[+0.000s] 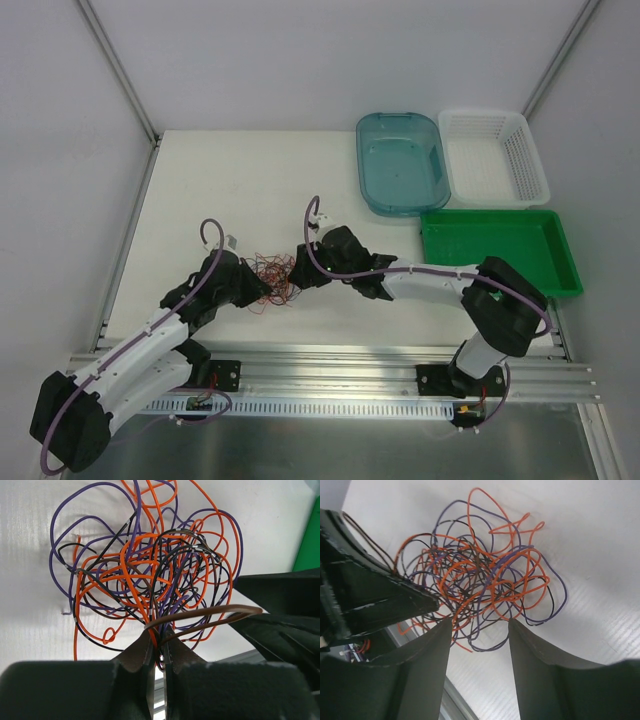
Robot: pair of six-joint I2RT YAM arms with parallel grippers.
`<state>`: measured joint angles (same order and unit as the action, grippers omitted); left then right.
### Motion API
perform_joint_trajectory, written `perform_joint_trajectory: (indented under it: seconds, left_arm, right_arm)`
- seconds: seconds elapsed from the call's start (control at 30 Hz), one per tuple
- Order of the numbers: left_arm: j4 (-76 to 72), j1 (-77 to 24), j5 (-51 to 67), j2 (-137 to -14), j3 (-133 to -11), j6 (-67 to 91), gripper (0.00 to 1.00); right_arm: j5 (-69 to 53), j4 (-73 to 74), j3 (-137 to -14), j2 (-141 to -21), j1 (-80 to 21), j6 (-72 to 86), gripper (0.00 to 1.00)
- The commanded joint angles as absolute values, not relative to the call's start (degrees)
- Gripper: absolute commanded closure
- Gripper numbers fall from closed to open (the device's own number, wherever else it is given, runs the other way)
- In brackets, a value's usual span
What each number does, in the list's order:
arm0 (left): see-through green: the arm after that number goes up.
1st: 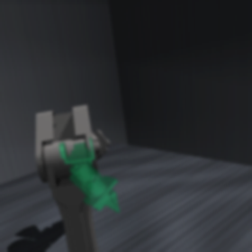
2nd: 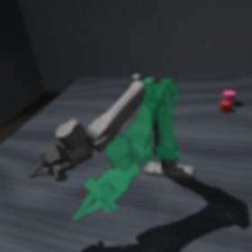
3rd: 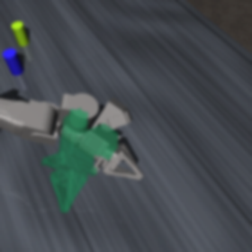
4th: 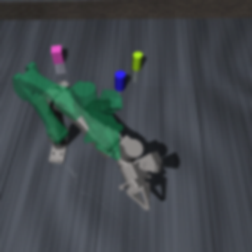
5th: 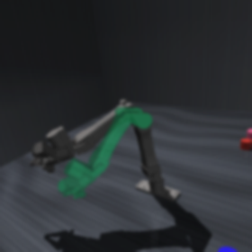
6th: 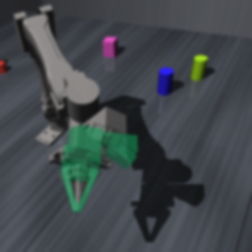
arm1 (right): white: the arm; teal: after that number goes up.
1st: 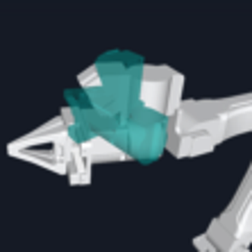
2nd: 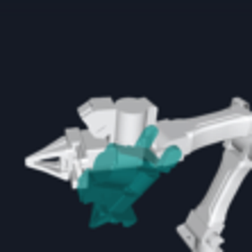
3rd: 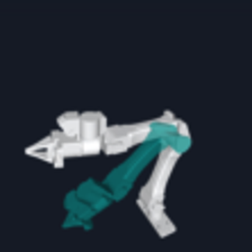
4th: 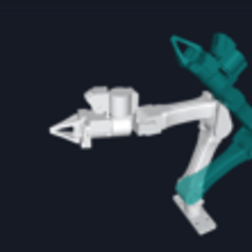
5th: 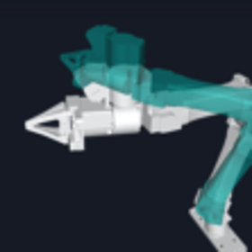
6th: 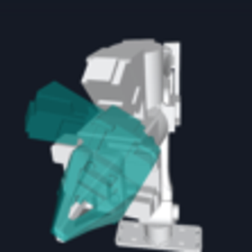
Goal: Untangle the cables
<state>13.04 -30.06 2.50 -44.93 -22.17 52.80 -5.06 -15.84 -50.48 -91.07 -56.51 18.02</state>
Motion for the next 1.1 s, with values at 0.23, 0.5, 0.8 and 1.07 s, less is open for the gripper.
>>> perform_joint_trajectory:
  seconds: [0.23, 0.5, 0.8, 1.07]
  left_arm:
    - [11.6, -30.8, 1.8, -42.4, -20.2, 54.1, 1.0]
    - [12.0, -30.7, -3.6, -40.3, -17.4, 55.5, 1.0]
    - [15.5, -30.5, -9.6, -45.4, -22.2, 53.3, 1.0]
    - [20.5, -30.1, -15.5, -43.0, -26.5, 51.7, 0.96]
  right_arm:
    - [-6.2, -20.0, -51.4, -94.0, -56.5, 14.6, 0.81]
    - [6.0, -11.7, -42.1, -77.2, -56.3, 11.3, 0.99]
    - [24.6, 13.3, -44.1, -52.7, -55.9, 4.5, 0.99]
    - [29.2, 25.2, -52.1, -43.4, -54.3, 1.1, 0.99]
